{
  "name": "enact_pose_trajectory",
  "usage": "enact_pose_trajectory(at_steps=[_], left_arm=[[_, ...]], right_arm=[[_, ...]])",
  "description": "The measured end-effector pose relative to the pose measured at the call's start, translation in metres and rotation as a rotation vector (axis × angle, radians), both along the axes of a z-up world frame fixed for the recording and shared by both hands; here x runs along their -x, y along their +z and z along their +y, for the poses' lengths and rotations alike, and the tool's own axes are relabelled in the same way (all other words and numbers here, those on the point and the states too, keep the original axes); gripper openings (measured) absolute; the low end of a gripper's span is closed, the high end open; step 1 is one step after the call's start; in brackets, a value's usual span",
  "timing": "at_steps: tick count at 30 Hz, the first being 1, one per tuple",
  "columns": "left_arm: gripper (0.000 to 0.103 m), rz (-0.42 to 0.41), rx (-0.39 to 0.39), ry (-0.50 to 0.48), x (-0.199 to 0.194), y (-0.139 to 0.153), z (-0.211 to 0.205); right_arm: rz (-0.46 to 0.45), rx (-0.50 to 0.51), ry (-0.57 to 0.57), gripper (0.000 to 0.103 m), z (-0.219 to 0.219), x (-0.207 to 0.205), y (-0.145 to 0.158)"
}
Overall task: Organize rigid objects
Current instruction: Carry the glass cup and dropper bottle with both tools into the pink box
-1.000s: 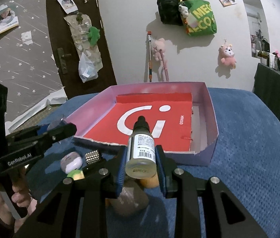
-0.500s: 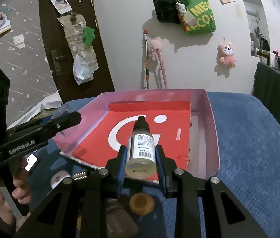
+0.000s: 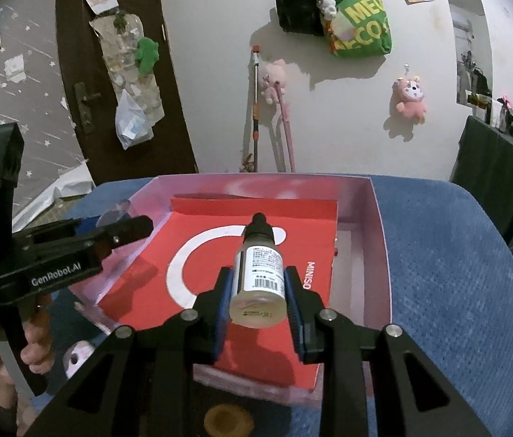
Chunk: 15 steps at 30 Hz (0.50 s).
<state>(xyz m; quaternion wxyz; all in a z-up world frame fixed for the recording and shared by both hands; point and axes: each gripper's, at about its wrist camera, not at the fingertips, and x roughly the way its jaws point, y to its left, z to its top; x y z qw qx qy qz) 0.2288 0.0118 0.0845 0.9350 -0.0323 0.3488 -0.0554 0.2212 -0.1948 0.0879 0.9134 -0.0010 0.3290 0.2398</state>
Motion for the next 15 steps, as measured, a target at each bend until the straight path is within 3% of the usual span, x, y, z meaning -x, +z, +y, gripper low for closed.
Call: enact_pose_trajectory(at_steps=[15], left_arm=[[0.037, 0.126, 0.016, 0.029, -0.032, -0.033, 0.013]], right_arm=[[0.117, 0.077, -0.011, 0.03, 0.018, -0.042, -0.038]])
